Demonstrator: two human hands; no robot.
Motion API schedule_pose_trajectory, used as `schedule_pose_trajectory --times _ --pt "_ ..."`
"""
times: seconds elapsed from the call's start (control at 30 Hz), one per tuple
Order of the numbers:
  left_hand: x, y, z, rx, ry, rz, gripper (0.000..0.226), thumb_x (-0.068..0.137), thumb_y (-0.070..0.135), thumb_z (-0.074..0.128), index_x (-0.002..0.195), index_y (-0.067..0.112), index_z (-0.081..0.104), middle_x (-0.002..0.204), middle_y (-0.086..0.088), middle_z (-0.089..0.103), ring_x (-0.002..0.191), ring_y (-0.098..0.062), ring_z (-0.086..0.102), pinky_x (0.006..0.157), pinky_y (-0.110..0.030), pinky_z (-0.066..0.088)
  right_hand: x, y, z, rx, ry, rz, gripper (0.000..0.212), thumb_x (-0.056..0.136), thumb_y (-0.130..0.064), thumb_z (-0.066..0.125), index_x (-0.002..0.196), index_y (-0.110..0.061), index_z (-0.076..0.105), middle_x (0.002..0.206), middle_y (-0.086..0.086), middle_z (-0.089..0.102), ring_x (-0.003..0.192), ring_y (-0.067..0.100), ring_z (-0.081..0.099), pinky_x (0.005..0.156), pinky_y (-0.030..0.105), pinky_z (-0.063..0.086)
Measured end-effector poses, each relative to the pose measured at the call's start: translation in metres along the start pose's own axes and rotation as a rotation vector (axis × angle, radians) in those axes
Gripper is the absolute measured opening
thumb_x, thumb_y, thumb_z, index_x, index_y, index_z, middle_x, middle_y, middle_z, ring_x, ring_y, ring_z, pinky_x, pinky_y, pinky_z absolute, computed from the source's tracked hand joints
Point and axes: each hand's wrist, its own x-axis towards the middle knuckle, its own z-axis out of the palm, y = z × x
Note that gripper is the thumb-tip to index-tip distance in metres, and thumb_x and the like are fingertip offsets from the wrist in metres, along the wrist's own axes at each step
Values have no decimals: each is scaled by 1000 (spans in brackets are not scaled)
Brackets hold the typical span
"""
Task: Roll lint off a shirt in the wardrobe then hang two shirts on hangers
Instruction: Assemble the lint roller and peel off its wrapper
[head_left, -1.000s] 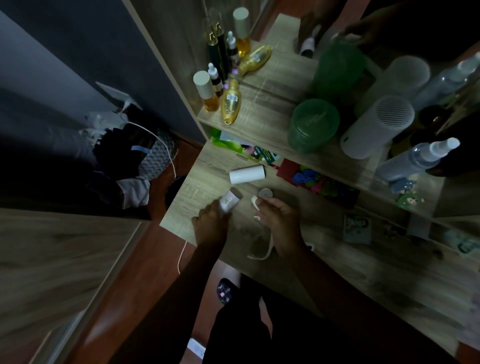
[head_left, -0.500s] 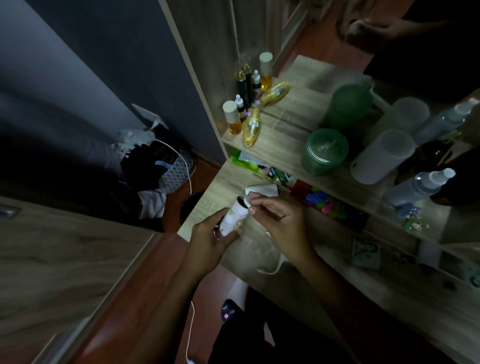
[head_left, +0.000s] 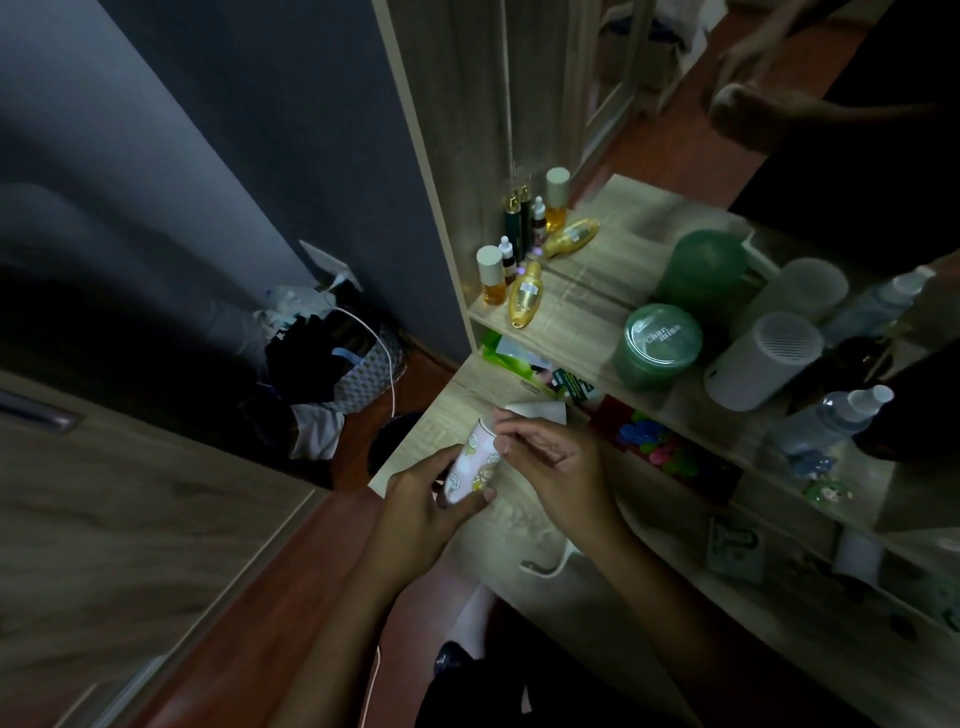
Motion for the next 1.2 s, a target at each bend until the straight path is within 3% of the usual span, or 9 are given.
schedule_pose_trajectory --times 0.33,0.43,0.57,0.77,0.87,0.93,1.03,1.1,1.2 --pt "3 4 9 9 9 -12 30 79 25 80 107 22 69 85 14 72 73 -1 65 66 -14 45 -1 -2 -9 -94 -22 35 19 89 -8 68 104 -18 74 116 -4 72 121 12 61 101 45 50" --pt "6 4 12 19 13 -41 53 78 30 81 126 30 58 85 12 73 77 -3 67 66 -17 47 3 3 -16 -213 -12 -8 23 89 -13 68 103 -31 74 116 -8 70 115 14 63 93 48 54" --pt "9 6 13 38 -76 -49 98 79 33 79 151 46 14 69 -1 68 62 -12 63 63 -24 50 10 9 -23 -281 -9 15 22 86 -19 71 100 -36 74 106 -6 68 101 17 67 81 50 56" --pt "17 -1 20 39 -130 -61 82 77 30 79 140 49 30 70 -2 70 62 -18 67 65 -41 55 15 12 -25 -207 -48 56 19 87 -13 71 100 -25 76 101 -2 75 98 17 70 87 40 57" --pt "20 2 23 -100 -56 -114 75 75 19 81 133 40 38 75 3 71 65 -15 68 60 -34 56 20 21 -32 -130 100 153 18 88 -16 66 90 -32 75 91 -3 76 89 14 72 79 30 56" --pt "23 2 25 -269 41 -163 71 77 8 80 131 32 40 91 6 71 72 -10 70 60 -26 55 25 41 -43 -251 206 182 18 90 -14 63 85 -27 73 87 -2 75 84 13 70 73 30 55" --pt "29 -2 30 -622 169 -387 69 79 5 78 133 28 40 103 -18 70 81 -25 72 71 -42 60 31 81 -58 -504 204 291 18 91 -1 58 100 -6 72 102 13 73 99 25 68 87 37 55" --pt "33 -4 32 -814 213 -507 67 81 8 76 134 28 40 101 -18 72 88 -36 70 85 -55 56 30 102 -63 -649 158 375 24 91 1 55 111 -2 69 114 15 69 110 26 64 90 26 48" --pt "35 -4 32 -968 222 -556 56 84 10 73 130 27 45 107 -17 70 97 -40 66 90 -54 52 27 117 -64 -843 122 357 31 91 -6 61 121 -5 65 126 12 63 120 23 57 94 19 38"
